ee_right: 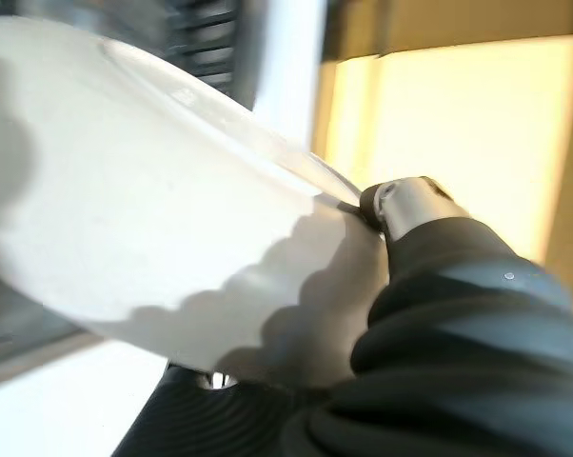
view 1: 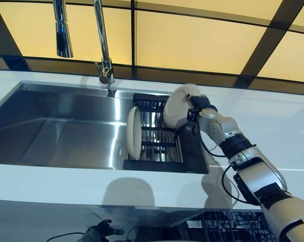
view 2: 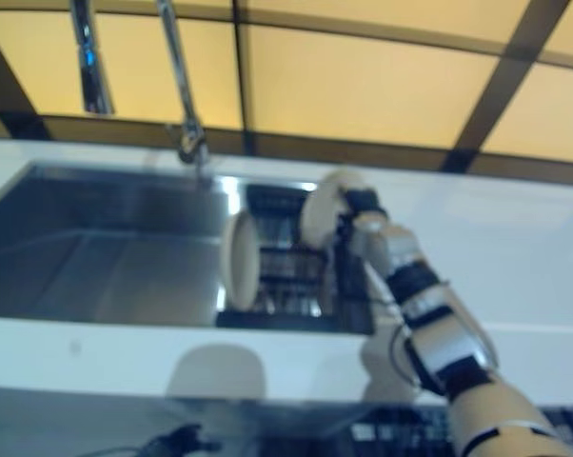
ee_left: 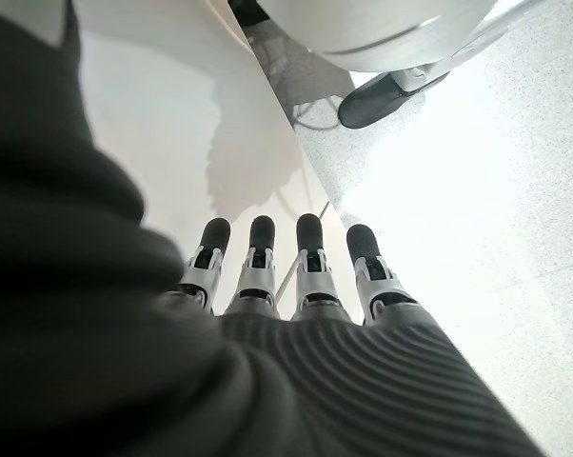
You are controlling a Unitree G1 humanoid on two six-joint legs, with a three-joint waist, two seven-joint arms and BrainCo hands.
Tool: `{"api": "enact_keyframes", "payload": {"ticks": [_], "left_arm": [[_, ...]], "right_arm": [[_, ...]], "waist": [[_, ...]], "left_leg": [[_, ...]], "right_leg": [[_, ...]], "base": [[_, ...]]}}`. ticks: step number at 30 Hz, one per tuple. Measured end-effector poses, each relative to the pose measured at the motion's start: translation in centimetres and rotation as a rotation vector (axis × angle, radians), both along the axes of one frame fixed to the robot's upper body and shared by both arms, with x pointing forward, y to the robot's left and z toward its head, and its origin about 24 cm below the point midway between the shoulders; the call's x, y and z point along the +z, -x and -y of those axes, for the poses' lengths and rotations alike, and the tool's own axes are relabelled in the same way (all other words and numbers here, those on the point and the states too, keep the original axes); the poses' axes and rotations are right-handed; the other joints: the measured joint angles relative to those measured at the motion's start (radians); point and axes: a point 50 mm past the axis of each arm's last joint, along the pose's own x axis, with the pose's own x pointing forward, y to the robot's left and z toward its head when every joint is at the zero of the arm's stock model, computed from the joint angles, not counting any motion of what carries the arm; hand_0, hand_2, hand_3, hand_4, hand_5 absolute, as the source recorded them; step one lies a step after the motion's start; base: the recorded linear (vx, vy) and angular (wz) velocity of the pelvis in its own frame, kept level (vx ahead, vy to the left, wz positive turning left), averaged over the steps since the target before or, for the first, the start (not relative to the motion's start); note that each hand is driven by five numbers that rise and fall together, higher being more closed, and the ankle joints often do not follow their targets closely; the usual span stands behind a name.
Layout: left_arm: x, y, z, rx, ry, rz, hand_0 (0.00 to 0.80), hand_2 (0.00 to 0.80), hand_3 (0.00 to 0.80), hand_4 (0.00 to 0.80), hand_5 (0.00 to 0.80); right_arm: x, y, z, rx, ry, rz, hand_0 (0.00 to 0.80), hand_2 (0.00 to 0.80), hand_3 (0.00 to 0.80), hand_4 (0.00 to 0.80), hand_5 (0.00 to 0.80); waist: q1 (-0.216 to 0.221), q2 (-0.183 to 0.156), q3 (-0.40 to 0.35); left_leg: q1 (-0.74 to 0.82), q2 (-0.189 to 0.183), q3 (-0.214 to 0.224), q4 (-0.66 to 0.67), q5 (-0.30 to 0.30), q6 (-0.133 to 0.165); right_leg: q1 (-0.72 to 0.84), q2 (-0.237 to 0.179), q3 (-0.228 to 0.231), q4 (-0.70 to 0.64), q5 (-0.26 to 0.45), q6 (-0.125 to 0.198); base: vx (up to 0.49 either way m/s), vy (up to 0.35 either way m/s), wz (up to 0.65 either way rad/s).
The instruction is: Take plates into dishwasher
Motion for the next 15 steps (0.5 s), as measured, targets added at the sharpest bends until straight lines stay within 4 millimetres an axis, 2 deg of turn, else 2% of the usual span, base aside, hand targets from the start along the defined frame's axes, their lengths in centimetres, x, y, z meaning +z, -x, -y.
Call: {"api": "enact_keyframes", "payload": {"ticks": [4, 8, 11, 15], "left_arm": [[0.0, 0.2, -0.1, 0.001, 0.0, -0.001, 0.0, 0.0, 0.0, 0.0, 0.0], [0.0, 0.5, -0.4, 0.0, -0.002, 0.004, 0.0, 0.0, 0.0, 0.0, 0.0], [0.1, 0.5, -0.5, 0.001, 0.004, 0.021, 0.0, 0.0, 0.0, 0.0, 0.0], [0.0, 1.5, -1.1, 0.041, 0.003, 0.032, 0.0, 0.0, 0.0, 0.0, 0.0]], "right_arm": [[4.1, 1.0, 0.2, 0.059, -0.002, 0.201, 0.8, 0.8, 0.8, 0.8, 0.8], [6.6, 2.6, 0.8, 0.118, -0.013, 0.348, 0.8, 0.8, 0.8, 0.8, 0.8], [6.7, 4.0, 2.4, 0.127, -0.017, 0.422, 0.8, 0.8, 0.8, 0.8, 0.8], [5.1, 6.7, 5.9, 0.105, -0.032, 0.471, 0.8, 0.8, 0.8, 0.8, 0.8]], "waist": [[-0.01, -0.001, 0.001], [-0.034, -0.013, 0.008], [-0.058, -0.023, 0.01], [-0.092, -0.03, 0.01]], "left_leg": [[0.004, -0.004, 0.002, -0.006, 0.0, 0.003], [0.011, -0.006, 0.019, -0.007, -0.003, 0.008], [0.016, -0.012, 0.035, -0.011, -0.007, 0.013], [0.016, -0.018, 0.073, -0.011, -0.013, 0.022]], "right_leg": [[0.0, -0.001, 0.005, 0.0, 0.001, 0.001], [0.0, -0.001, 0.019, 0.001, 0.005, 0.006], [-0.002, -0.003, 0.036, 0.001, 0.009, 0.013], [-0.021, -0.002, 0.066, 0.003, 0.023, 0.033]], "base": [[-0.039, 0.065, -0.01], [-0.056, 0.097, -0.1], [-0.059, 0.129, -0.17], [-0.056, 0.118, -0.26]]}}
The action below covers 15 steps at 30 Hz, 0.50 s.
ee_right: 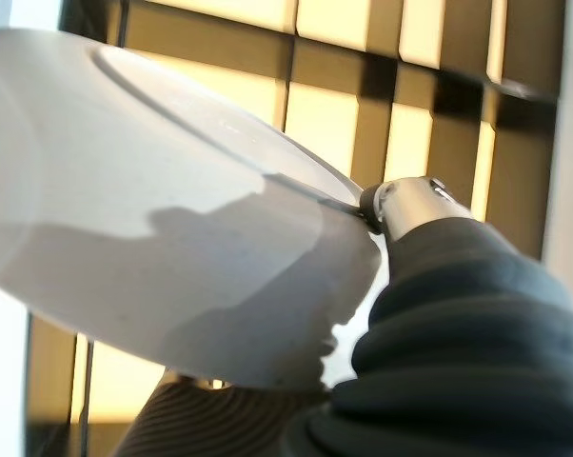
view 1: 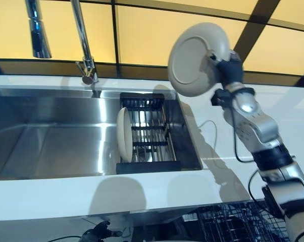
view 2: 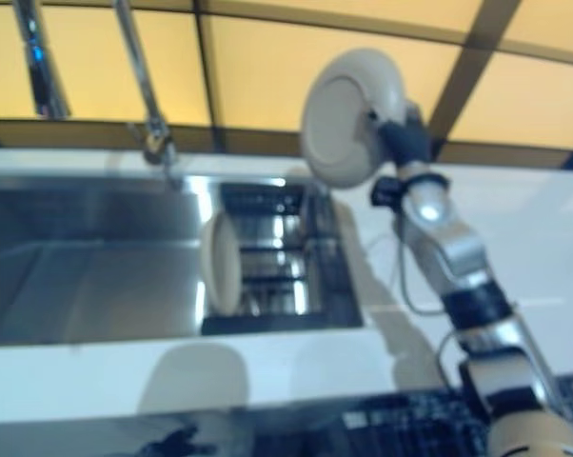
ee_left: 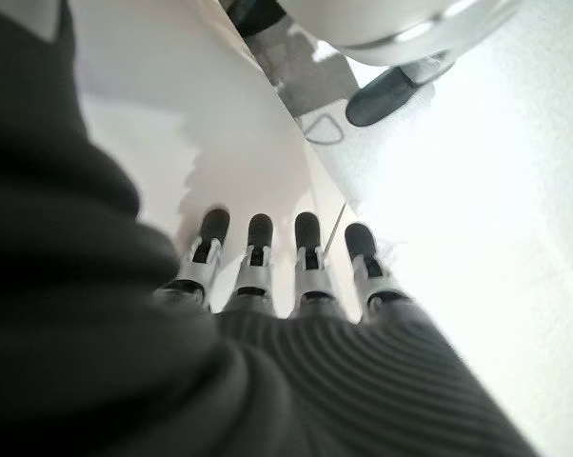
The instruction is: Take plates into dishwasher
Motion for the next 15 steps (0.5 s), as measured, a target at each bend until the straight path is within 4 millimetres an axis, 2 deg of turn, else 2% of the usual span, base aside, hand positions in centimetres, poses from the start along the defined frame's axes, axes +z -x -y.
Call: {"api": "enact_keyframes", "payload": {"ticks": [2, 4, 5, 7, 8, 9, 10, 11, 13, 14, 15], "left_arm": [[-0.1, 0.6, -0.2, 0.025, 0.002, 0.004, 0.0, 0.0, 0.0, 0.0, 0.0], [-0.2, 1.6, -0.5, 0.049, -0.007, -0.011, 0.0, 0.0, 0.0, 0.0, 0.0], [-0.3, 2.1, -0.7, 0.057, -0.011, -0.022, 0.0, 0.0, 0.0, 0.0, 0.0], [-0.4, 2.9, -0.9, 0.066, -0.02, -0.039, 0.0, 0.0, 0.0, 0.0, 0.0], [-0.5, 3.3, -0.9, 0.064, -0.026, -0.048, 0.0, 0.0, 0.0, 0.0, 0.0], [-0.5, 3.7, -1.0, 0.064, -0.03, -0.06, 0.0, 0.0, 0.0, 0.0, 0.0], [-0.5, 3.6, -1.1, 0.065, -0.033, -0.063, 0.0, 0.0, 0.0, 0.0, 0.0], [-0.6, 3.9, -0.9, 0.069, -0.029, -0.073, 0.0, 0.0, 0.0, 0.0, 0.0], [-0.7, 4.0, -0.8, 0.073, -0.023, -0.089, 0.0, 0.0, 0.0, 0.0, 0.0], [-0.7, 4.1, -0.8, 0.078, -0.022, -0.094, 0.0, 0.0, 0.0, 0.0, 0.0], [-0.7, 4.0, -0.8, 0.079, -0.022, -0.095, 0.0, 0.0, 0.0, 0.0, 0.0]], "right_arm": [[-1.8, 2.4, 2.6, -0.026, -0.036, 0.021, 0.8, 0.8, 0.8, 0.8, 0.8], [-4.3, 4.3, 4.6, -0.056, -0.041, -0.024, 0.8, 0.8, 0.8, 0.8, 0.8], [-5.6, 5.2, 5.5, -0.079, -0.044, -0.052, 0.8, 0.8, 0.8, 0.8, 0.8], [-7.4, 6.7, 7.3, -0.126, -0.047, -0.094, 0.8, 0.8, 0.8, 0.8, 0.8], [-7.6, 7.3, 8.0, -0.149, -0.055, -0.094, 0.8, 0.8, 0.8, 0.8, 0.8], [-7.5, 7.9, 8.6, -0.165, -0.063, -0.077, 0.8, 0.8, 0.8, 0.8, 0.8], [-7.4, 8.2, 9.0, -0.176, -0.067, -0.057, 0.8, 0.8, 0.8, 0.8, 0.8], [-7.1, 8.4, 9.2, -0.174, -0.072, -0.036, 0.8, 0.8, 0.8, 0.8, 0.8], [-7.4, 9.3, 10.1, -0.187, -0.081, -0.037, 0.8, 0.8, 0.8, 0.8, 0.8], [-7.8, 9.5, 10.3, -0.194, -0.082, -0.052, 0.8, 0.8, 0.8, 0.8, 0.8], [-8.3, 9.6, 10.6, -0.203, -0.081, -0.069, 0.8, 0.8, 0.8, 0.8, 0.8]], "waist": [[-0.025, 0.002, 0.001], [-0.051, 0.006, 0.005], [-0.072, 0.009, 0.008], [-0.105, 0.021, 0.016], [-0.115, 0.028, 0.018], [-0.12, 0.019, 0.013], [-0.147, 0.015, 0.015], [-0.156, 0.025, 0.023], [-0.189, 0.03, 0.03], [-0.189, 0.031, 0.032], [-0.188, 0.036, 0.038]], "left_leg": [[-0.002, 0.006, 0.016, 0.0, -0.001, 0.003], [-0.008, 0.022, 0.063, 0.0, -0.004, 0.006], [-0.01, 0.028, 0.081, -0.001, -0.005, 0.009], [-0.002, 0.04, 0.12, -0.001, -0.007, 0.009], [0.002, 0.045, 0.147, 0.001, -0.011, 0.004], [-0.002, 0.04, 0.165, 0.004, -0.012, -0.001], [-0.003, 0.036, 0.186, 0.004, -0.011, -0.006], [-0.004, 0.037, 0.2, 0.003, -0.011, -0.011], [0.001, 0.03, 0.244, 0.004, -0.012, -0.015], [0.001, 0.043, 0.273, -0.001, -0.018, -0.013], [0.002, 0.061, 0.304, -0.002, -0.016, -0.009]], "right_leg": [[-0.016, 0.007, 0.016, 0.001, 0.026, 0.035], [-0.039, 0.022, 0.042, 0.0, 0.071, 0.099], [-0.048, 0.024, 0.046, 0.002, 0.077, 0.114], [-0.056, 0.013, 0.005, 0.028, 0.029, 0.11], [-0.057, 0.002, -0.008, 0.039, 0.02, 0.108], [-0.048, -0.018, -0.001, 0.046, 0.021, 0.109], [-0.055, -0.015, 0.032, 0.04, 0.019, 0.107], [-0.064, -0.009, 0.041, 0.041, 0.033, 0.091], [-0.07, 0.009, 0.058, 0.024, 0.061, 0.089], [-0.07, 0.021, 0.067, 0.0, 0.096, 0.12], [-0.082, 0.027, 0.072, -0.002, 0.124, 0.172]], "base": [[-0.079, 0.077, -0.32], [-0.088, 0.059, -0.57], [-0.091, 0.046, -0.54], [-0.072, 0.028, -0.61], [-0.074, 0.026, -0.78], [-0.074, 0.025, -0.73], [-0.094, 0.035, -0.63], [-0.101, 0.026, -0.61], [-0.12, 0.009, -0.71], [-0.11, -0.007, -0.86], [-0.118, -0.021, -0.69]]}}
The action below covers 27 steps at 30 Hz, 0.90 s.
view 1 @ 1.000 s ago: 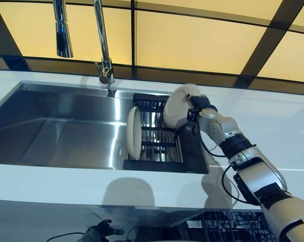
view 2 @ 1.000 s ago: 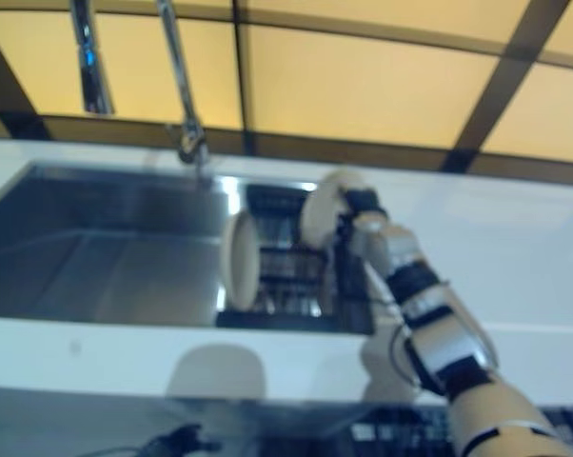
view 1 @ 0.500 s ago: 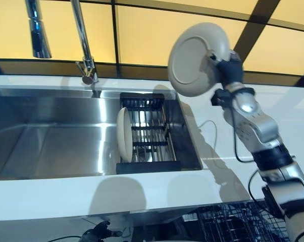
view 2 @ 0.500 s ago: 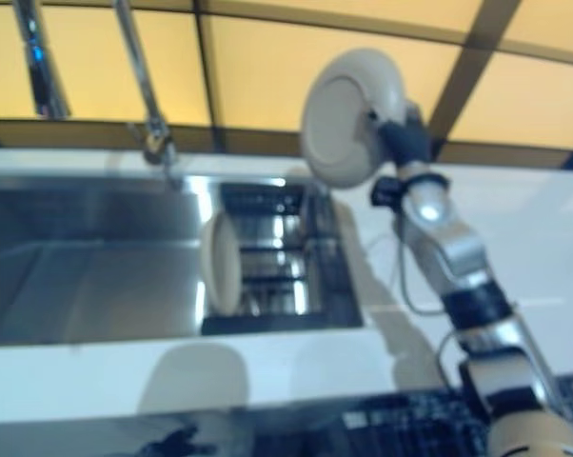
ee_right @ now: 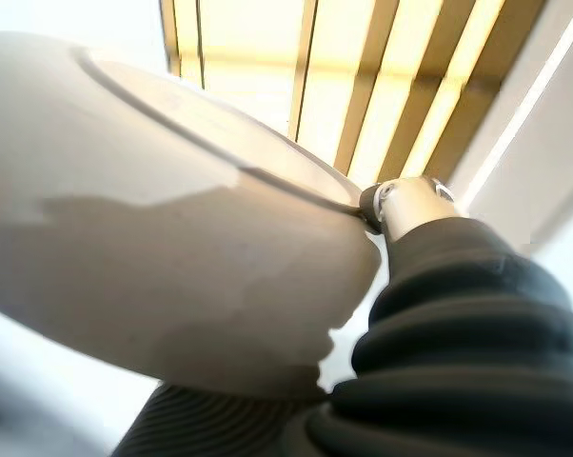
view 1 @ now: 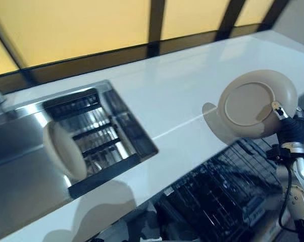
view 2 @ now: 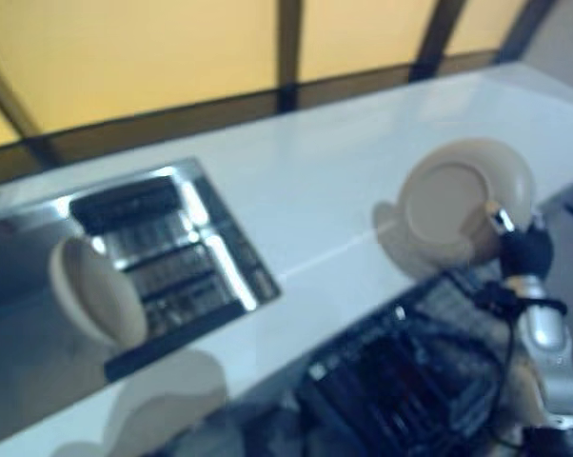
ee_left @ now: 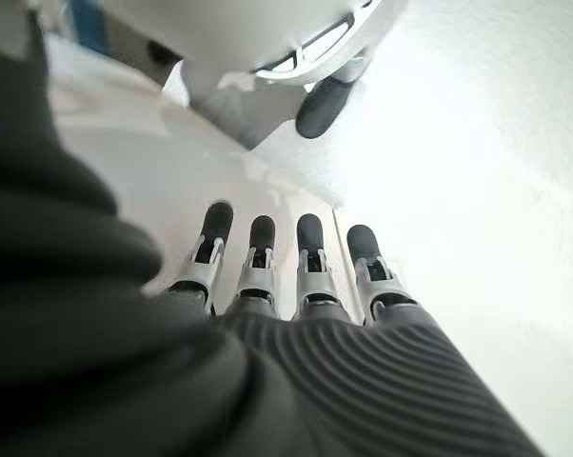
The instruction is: Take plates into dishwasher
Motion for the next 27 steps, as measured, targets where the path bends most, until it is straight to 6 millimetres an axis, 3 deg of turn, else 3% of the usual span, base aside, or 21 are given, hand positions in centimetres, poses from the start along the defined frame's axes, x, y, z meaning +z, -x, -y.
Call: {"api": "enact_keyframes", "payload": {"ticks": [1, 2, 3, 4, 5, 6, 7, 8, 9, 10, 12, 13, 14, 16, 17, 20, 27], "left_arm": [[0.0, -0.2, 0.1, 0.002, 0.004, 0.005, 0.0, 0.0, 0.0, 0.0, 0.0], [0.0, -0.5, 0.3, 0.003, 0.01, 0.015, 0.0, 0.0, 0.0, 0.0, 0.0], [0.0, -0.8, 0.4, 0.005, 0.013, 0.021, 0.0, 0.0, 0.0, 0.0, 0.0], [0.1, -1.4, 0.6, 0.01, 0.019, 0.037, 0.0, 0.0, 0.0, 0.0, 0.0], [0.3, -2.4, 0.7, 0.003, 0.022, 0.06, 0.0, 0.0, 0.0, 0.0, 0.0], [0.4, -2.8, 0.8, -0.004, 0.026, 0.072, 0.0, 0.0, 0.0, 0.0, 0.0], [0.4, -3.3, 1.0, -0.009, 0.03, 0.083, 0.0, 0.0, 0.0, 0.0, 0.0], [0.5, -3.6, 1.1, -0.008, 0.035, 0.092, 0.0, 0.0, 0.0, 0.0, 0.0], [0.6, -3.8, 1.0, -0.01, 0.033, 0.099, 0.0, 0.0, 0.0, 0.0, 0.0], [0.7, -4.1, 1.0, -0.01, 0.035, 0.111, 0.0, 0.0, 0.0, 0.0, 0.0], [0.9, -4.8, 1.0, -0.012, 0.034, 0.131, 0.0, 0.0, 0.0, 0.0, 0.0], [0.9, -5.1, 1.3, -0.018, 0.042, 0.142, 0.0, 0.0, 0.0, 0.0, 0.0], [1.2, -6.1, 1.7, -0.028, 0.052, 0.171, 0.0, 0.0, 0.0, 0.0, 0.0], [1.5, -6.4, 1.1, -0.03, 0.035, 0.181, 0.0, 0.0, 0.0, 0.0, 0.0], [1.4, -6.1, 0.9, -0.027, 0.03, 0.172, 0.0, 0.0, 0.0, 0.0, 0.0], [1.2, -5.5, 0.8, -0.019, 0.028, 0.156, 0.0, 0.0, 0.0, 0.0, 0.0], [1.0, -4.3, 0.7, -0.015, 0.022, 0.126, 0.0, 0.0, 0.0, 0.0, 0.0]], "right_arm": [[-0.6, 0.2, 0.4, -0.018, -0.001, -0.022, 0.8, 0.8, 0.8, 0.8, 0.8], [-0.9, 0.3, 0.8, -0.042, 0.019, -0.04, 0.8, 0.8, 0.8, 0.8, 0.8], [-0.9, 0.3, 1.0, -0.053, 0.036, -0.041, 0.8, 0.8, 0.8, 0.8, 0.8], [-0.6, 0.4, 1.1, -0.07, 0.079, -0.035, 0.8, 0.8, 0.8, 0.8, 0.8], [-0.3, 0.4, 1.1, -0.077, 0.138, -0.037, 0.8, 0.8, 0.8, 0.8, 0.8], [-0.3, 0.3, 1.0, -0.079, 0.168, -0.043, 0.8, 0.8, 0.8, 0.8, 0.8], [-0.5, 0.1, 0.7, -0.074, 0.189, -0.053, 0.8, 0.8, 0.8, 0.8, 0.8], [-1.1, -0.4, 0.2, -0.053, 0.2, -0.082, 0.8, 0.8, 0.8, 0.8, 0.8], [-1.8, -0.9, -0.5, -0.023, 0.208, -0.11, 0.8, 0.8, 0.8, 0.8, 0.8], [-2.6, -1.0, -1.0, -0.006, 0.221, -0.14, 0.8, 0.8, 0.8, 0.8, 0.8], [-4.8, -0.5, -1.0, -0.011, 0.222, -0.233, 0.8, 0.8, 0.8, 0.8, 0.8], [-5.6, -0.4, -0.9, -0.021, 0.242, -0.271, 0.8, 0.8, 0.8, 0.8, 0.8], [-5.9, -0.3, -0.8, -0.032, 0.278, -0.288, 0.8, 0.8, 0.8, 0.8, 0.8], [-6.9, -0.3, -1.9, 0.0, 0.312, -0.322, 0.8, 0.8, 0.8, 0.8, 0.8], [-7.7, -0.3, -2.6, 0.03, 0.342, -0.348, 0.8, 0.8, 0.8, 0.8, 0.8], [-9.8, -0.1, -4.0, 0.084, 0.444, -0.426, 0.8, 0.8, 0.8, 0.8, 0.8], [-12.1, 0.3, -5.6, 0.141, 0.609, -0.506, 0.8, 0.8, 0.8, 0.8, 0.8]], "waist": [[-0.017, 0.013, 0.003], [-0.029, 0.038, 0.006], [-0.026, 0.043, 0.006], [-0.024, 0.052, 0.0], [-0.019, 0.043, -0.005], [-0.019, 0.032, -0.011], [-0.009, 0.023, -0.013], [0.009, 0.025, -0.012], [0.017, 0.024, -0.012], [0.031, 0.032, -0.012], [0.021, 0.041, -0.011], [0.021, 0.052, -0.017], [0.023, 0.049, -0.021], [0.03, 0.02, -0.03], [0.032, 0.019, -0.032], [0.034, 0.014, -0.042], [0.079, 0.013, -0.044]], "left_leg": [[-0.002, 0.024, 0.013, 0.001, 0.009, -0.003], [-0.007, 0.054, 0.038, 0.001, 0.019, -0.011], [-0.008, 0.064, 0.051, 0.001, 0.022, -0.012], [-0.02, 0.079, 0.075, 0.002, 0.032, -0.022], [-0.022, 0.078, 0.085, 0.003, 0.043, -0.033], [-0.025, 0.063, 0.085, 0.004, 0.047, -0.037], [-0.024, 0.039, 0.079, 0.006, 0.049, -0.039], [-0.028, 0.028, 0.053, 0.001, 0.047, -0.037], [-0.034, 0.017, 0.02, -0.001, 0.043, -0.028], [-0.041, 0.047, 0.018, 0.0, 0.048, -0.022], [-0.048, 0.08, 0.026, 0.001, 0.061, -0.026], [-0.062, 0.089, 0.031, 0.001, 0.067, -0.028], [-0.076, 0.083, 0.032, 0.003, 0.081, -0.031], [-0.077, 0.061, 0.036, 0.002, 0.091, -0.037], [-0.07, 0.065, 0.025, 0.001, 0.096, -0.041], [-0.07, 0.074, 0.01, 0.0, 0.11, -0.058], [-0.108, 0.073, -0.02, 0.008, 0.134, -0.057]], "right_leg": [[-0.008, 0.006, -0.044, 0.029, -0.027, 0.001], [-0.02, 0.02, -0.081, 0.107, -0.081, -0.06], [-0.026, 0.025, -0.094, 0.152, -0.102, -0.068], [-0.038, 0.028, -0.119, 0.241, -0.173, -0.08], [-0.025, 0.014, -0.135, 0.272, -0.249, -0.086], [0.005, 0.006, -0.131, 0.233, -0.276, -0.088], [0.032, 0.013, -0.121, 0.168, -0.263, -0.129], [0.032, 0.034, -0.088, 0.137, -0.226, -0.142], [0.036, 0.047, -0.057, 0.102, -0.195, -0.126], [0.039, 0.056, -0.052, 0.068, -0.169, -0.06], [0.045, 0.041, -0.106, 0.138, -0.208, -0.088], [0.048, 0.025, -0.105, 0.184, -0.241, -0.094], [0.074, -0.002, -0.122, 0.183, -0.293, -0.094], [0.155, -0.028, -0.133, 0.07, -0.3, -0.109], [0.171, -0.016, -0.134, 0.048, -0.283, -0.134], [0.199, -0.003, -0.144, -0.004, -0.27, -0.155], [0.174, -0.002, -0.17, -0.003, -0.259, -0.17]], "base": [[-0.1, -0.035, -0.41], [-0.085, -0.042, -0.17], [-0.07, -0.061, -0.22], [-0.075, -0.079, -0.23], [-0.082, -0.119, -0.17], [-0.067, -0.138, -0.29], [0.019, -0.11, -0.59], [0.013, -0.132, -0.94], [0.006, -0.144, -1.04], [-0.055, -0.178, -0.66], [-0.043, -0.207, -0.17], [-0.044, -0.307, -0.13], [-0.037, -0.307, -0.23], [-0.038, -0.307, -0.14], [-0.034, -0.278, -0.02], [-0.037, -0.232, 0.09], [-0.104, -0.18, 0.11]]}}
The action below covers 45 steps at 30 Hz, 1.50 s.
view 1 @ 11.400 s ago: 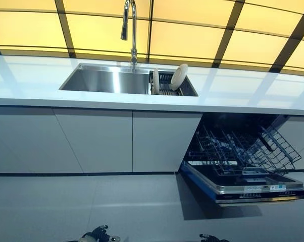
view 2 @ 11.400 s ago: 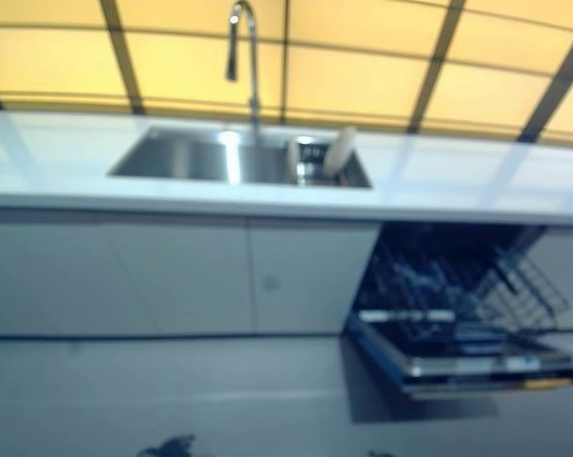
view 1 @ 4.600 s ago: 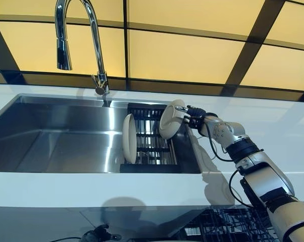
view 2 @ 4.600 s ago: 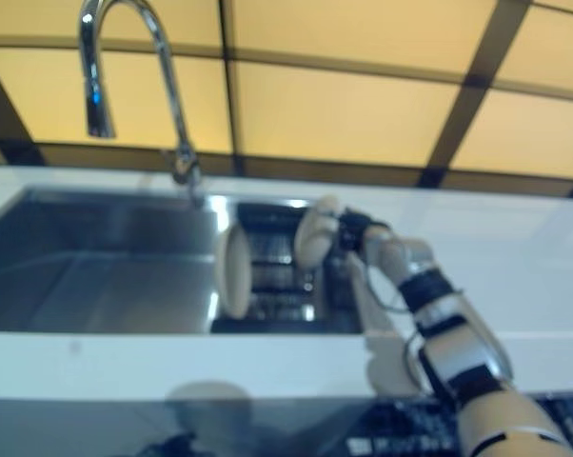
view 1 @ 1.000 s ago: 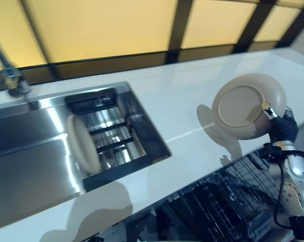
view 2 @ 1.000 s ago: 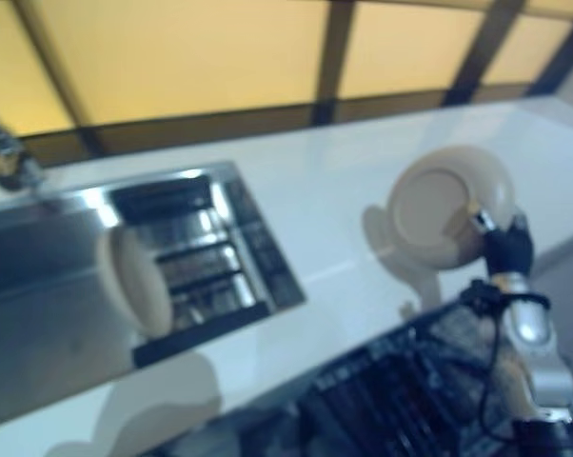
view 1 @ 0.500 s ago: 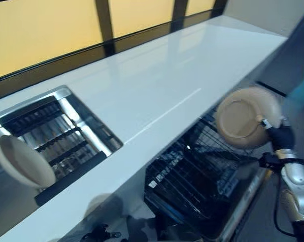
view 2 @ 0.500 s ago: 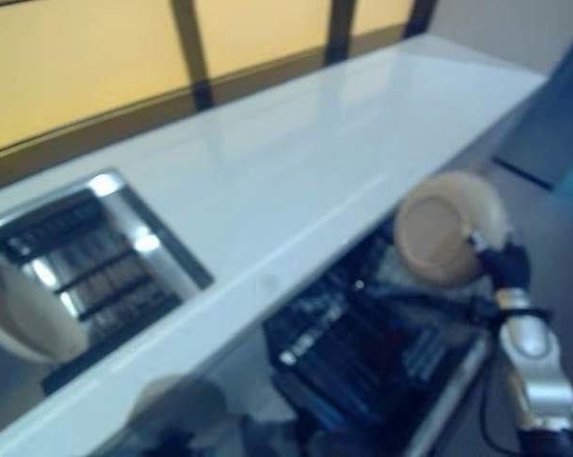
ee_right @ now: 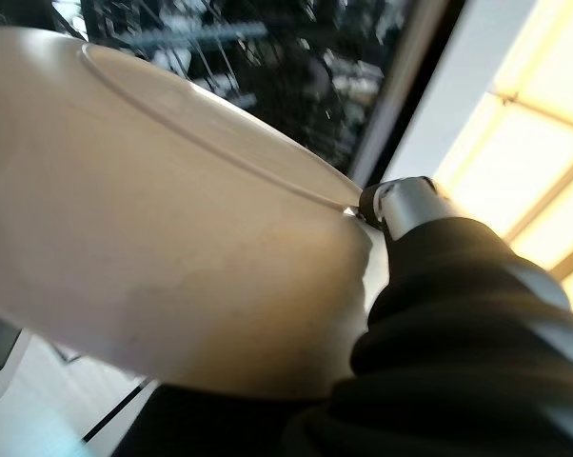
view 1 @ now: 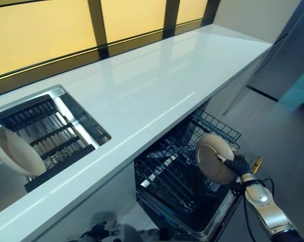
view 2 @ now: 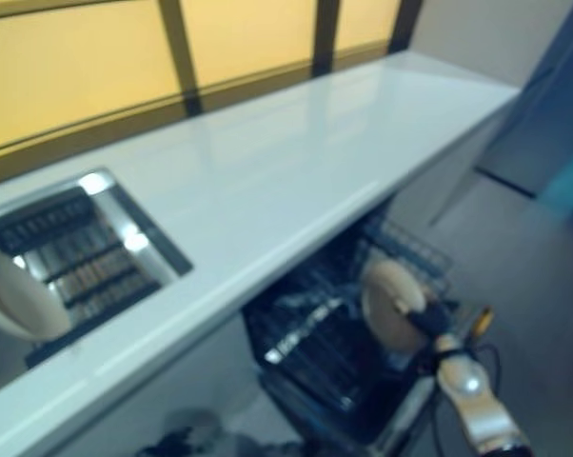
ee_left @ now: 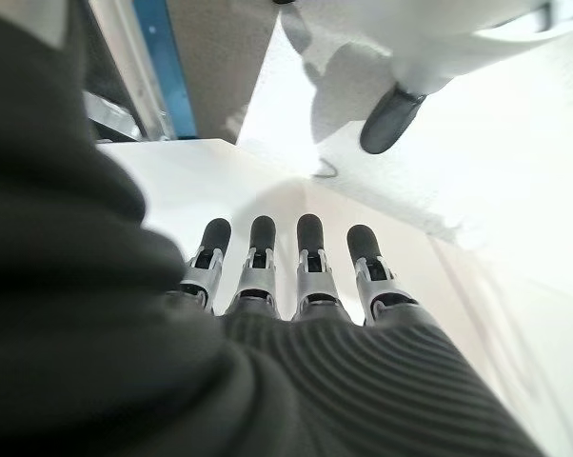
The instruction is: Take plates into dishwasher
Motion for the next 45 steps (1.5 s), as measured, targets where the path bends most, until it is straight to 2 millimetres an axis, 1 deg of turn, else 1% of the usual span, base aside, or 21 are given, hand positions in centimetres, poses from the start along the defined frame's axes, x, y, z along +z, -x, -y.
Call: {"api": "enact_keyframes", "payload": {"ticks": [2, 6, 9, 11, 14, 18, 23, 27, 31, 32, 33, 40, 42, 45], "left_arm": [[0.1, -0.3, 0.0, -0.004, -0.001, 0.006, 0.0, 0.0, 0.0, 0.0, 0.0], [0.1, -0.5, 0.0, -0.012, -0.004, 0.013, 0.0, 0.0, 0.0, 0.0, 0.0], [0.3, -1.1, 0.1, -0.017, -0.003, 0.027, 0.0, 0.0, 0.0, 0.0, 0.0], [0.4, -1.4, 0.2, -0.021, 0.0, 0.039, 0.0, 0.0, 0.0, 0.0, 0.0], [0.7, -2.4, 0.4, -0.031, 0.004, 0.065, 0.0, 0.0, 0.0, 0.0, 0.0], [0.9, -3.2, 0.5, -0.039, 0.004, 0.085, 0.0, 0.0, 0.0, 0.0, 0.0], [1.3, -4.3, 0.6, -0.049, 0.004, 0.114, 0.0, 0.0, 0.0, 0.0, 0.0], [1.4, -4.5, 0.6, -0.056, 0.002, 0.117, 0.0, 0.0, 0.0, 0.0, 0.0], [1.5, -4.8, 0.7, -0.082, -0.008, 0.121, 0.0, 0.0, 0.0, 0.0, 0.0], [1.5, -4.9, 0.8, -0.086, -0.008, 0.125, 0.0, 0.0, 0.0, 0.0, 0.0], [1.5, -5.0, 0.8, -0.091, -0.009, 0.126, 0.0, 0.0, 0.0, 0.0, 0.0], [1.5, -5.0, 0.9, -0.099, -0.011, 0.124, 0.0, 0.0, 0.0, 0.0, 0.0], [1.5, -5.1, 1.1, -0.113, -0.009, 0.123, 0.0, 0.0, 0.0, 0.0, 0.0], [1.6, -5.1, 1.1, -0.114, -0.009, 0.125, 0.0, 0.0, 0.0, 0.0, 0.0]], "right_arm": [[-0.3, 0.1, -0.5, 0.03, 0.031, -0.013, 0.8, 0.8, 0.8, 0.8, 0.8], [-0.8, 0.2, -1.3, 0.06, 0.058, -0.022, 0.8, 0.8, 0.8, 0.8, 0.8], [-1.0, 0.0, -2.0, 0.079, 0.069, -0.021, 0.8, 0.8, 0.8, 0.8, 0.8], [-1.1, -0.1, -2.4, 0.084, 0.08, -0.016, 0.8, 0.8, 0.8, 0.8, 0.8], [-1.0, -0.5, -3.1, 0.096, 0.127, 0.009, 0.8, 0.8, 0.8, 0.8, 0.8], [-1.7, -0.7, -3.7, 0.119, 0.2, 0.002, 0.8, 0.8, 0.8, 0.8, 0.8], [-2.3, -1.5, -3.7, 0.112, 0.262, -0.018, 0.8, 0.8, 0.8, 0.8, 0.8], [-3.0, -2.2, -3.7, 0.078, 0.277, -0.042, 0.8, 0.8, 0.8, 0.8, 0.8], [-3.8, -2.3, -3.4, 0.05, 0.317, -0.078, 0.8, 0.8, 0.8, 0.8, 0.8], [-4.3, -2.4, -3.2, 0.033, 0.329, -0.1, 0.8, 0.8, 0.8, 0.8, 0.8], [-4.4, -2.4, -3.2, 0.03, 0.329, -0.104, 0.8, 0.8, 0.8, 0.8, 0.8], [-4.3, -4.2, -4.4, -0.011, 0.335, -0.092, 0.8, 0.8, 0.8, 0.8, 0.8], [-4.2, -4.6, -4.4, -0.023, 0.34, -0.09, 0.8, 0.8, 0.8, 0.8, 0.8], [-4.1, -4.9, -4.2, -0.048, 0.352, -0.085, 0.8, 0.8, 0.8, 0.8, 0.8]], "waist": [[0.011, 0.001, 0.001], [0.036, 0.005, 0.007], [0.036, 0.009, 0.015], [0.038, 0.012, 0.027], [0.04, 0.019, 0.057], [0.044, 0.019, 0.065], [0.066, 0.024, 0.083], [0.073, 0.024, 0.085], [0.092, 0.026, 0.095], [0.091, 0.027, 0.097], [0.093, 0.027, 0.098], [0.097, 0.029, 0.1], [0.098, 0.033, 0.103], [0.117, 0.037, 0.104]], "left_leg": [[-0.017, -0.006, -0.011, 0.001, 0.004, 0.005], [-0.026, -0.015, -0.025, 0.0, 0.005, 0.007], [-0.05, -0.019, -0.045, 0.0, 0.011, 0.014], [-0.05, -0.02, -0.05, 0.0, 0.011, 0.014], [-0.055, -0.024, -0.062, 0.0, 0.014, 0.017], [-0.068, -0.027, -0.076, 0.0, 0.014, 0.018], [-0.072, -0.033, -0.087, 0.0, 0.016, 0.021], [-0.075, -0.034, -0.093, 0.0, 0.016, 0.021], [-0.081, -0.035, -0.104, 0.0, 0.018, 0.023], [-0.086, -0.037, -0.117, 0.0, 0.021, 0.025], [-0.087, -0.038, -0.118, 0.0, 0.022, 0.026], [-0.087, -0.042, -0.129, 0.0, 0.024, 0.027], [-0.089, -0.043, -0.135, 0.0, 0.024, 0.027], [-0.09, -0.046, -0.143, 0.0, 0.025, 0.028]], "right_leg": [[-0.009, -0.004, -0.011, 0.003, 0.008, -0.012], [-0.01, -0.009, -0.022, 0.003, 0.007, -0.011], [-0.024, -0.013, -0.043, 0.003, 0.006, -0.008], [-0.021, -0.014, -0.047, 0.003, 0.006, -0.008], [-0.02, -0.02, -0.058, 0.003, 0.006, -0.008], [-0.024, -0.023, -0.073, 0.003, 0.006, -0.01], [-0.023, -0.025, -0.075, 0.003, 0.006, -0.009], [-0.023, -0.025, -0.079, 0.003, 0.004, -0.008], [-0.023, -0.026, -0.09, 0.003, 0.004, -0.008], [-0.023, -0.027, -0.101, 0.003, 0.003, -0.007], [-0.022, -0.028, -0.101, 0.003, 0.003, -0.007], [-0.017, -0.03, -0.11, 0.003, 0.002, -0.007], [-0.015, -0.032, -0.115, 0.003, 0.002, -0.007], [-0.013, -0.035, -0.124, 0.003, 0.001, -0.005]], "base": [[-0.067, -0.076, 0.17], [-0.065, -0.063, 0.13], [-0.059, -0.044, 0.19], [-0.057, -0.03, 0.1], [-0.043, -0.019, 0.1], [-0.021, -0.002, 0.1], [-0.018, 0.004, 0.06], [-0.009, 0.002, 0.06], [-0.007, 0.002, 0.1], [0.003, 0.005, 0.16], [0.007, 0.006, 0.15], [-0.002, 0.009, 0.05], [-0.009, 0.007, 0.09], [-0.002, 0.008, 0.09]]}}
